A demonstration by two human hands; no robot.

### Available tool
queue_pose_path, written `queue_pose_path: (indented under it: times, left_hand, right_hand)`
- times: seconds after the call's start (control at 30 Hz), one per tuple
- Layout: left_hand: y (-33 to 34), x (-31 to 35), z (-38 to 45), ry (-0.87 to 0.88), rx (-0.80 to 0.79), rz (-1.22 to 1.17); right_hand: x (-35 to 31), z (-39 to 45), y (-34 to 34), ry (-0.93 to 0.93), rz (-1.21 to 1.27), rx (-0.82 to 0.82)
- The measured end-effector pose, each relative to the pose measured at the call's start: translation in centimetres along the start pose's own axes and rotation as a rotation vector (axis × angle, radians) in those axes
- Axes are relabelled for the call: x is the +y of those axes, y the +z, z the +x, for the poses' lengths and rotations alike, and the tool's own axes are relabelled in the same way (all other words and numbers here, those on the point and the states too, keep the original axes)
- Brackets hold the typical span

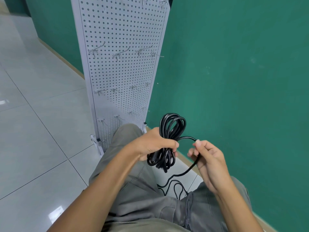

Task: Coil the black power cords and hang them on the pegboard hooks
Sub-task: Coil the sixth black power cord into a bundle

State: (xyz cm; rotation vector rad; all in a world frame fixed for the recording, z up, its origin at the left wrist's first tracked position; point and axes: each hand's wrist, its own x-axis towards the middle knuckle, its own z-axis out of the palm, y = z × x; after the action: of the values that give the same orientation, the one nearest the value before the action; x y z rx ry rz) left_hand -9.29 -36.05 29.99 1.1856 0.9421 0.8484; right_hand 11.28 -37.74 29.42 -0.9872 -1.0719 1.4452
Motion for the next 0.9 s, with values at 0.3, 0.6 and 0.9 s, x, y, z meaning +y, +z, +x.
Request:
queue_pose_path:
  times: [0.3,0.6,0.9]
  left_hand:
    - [1.4,-0.3,0.1,-0.031,-0.028,-0.023]
    - [2.1,-0.2,0.3,0.013,-0.047,-0.068]
    - [0.9,0.3,0.3,0.101,-0.091,-0.034]
  right_hand:
    - [-3.4,-0.6,4.0,-0.117,-0.113,-0.005]
    - [-4.3,1.0,6.1,-0.162,-0.195,-0.009]
    - [-4.3,1.7,7.7,-0.267,-0.508,-0.037]
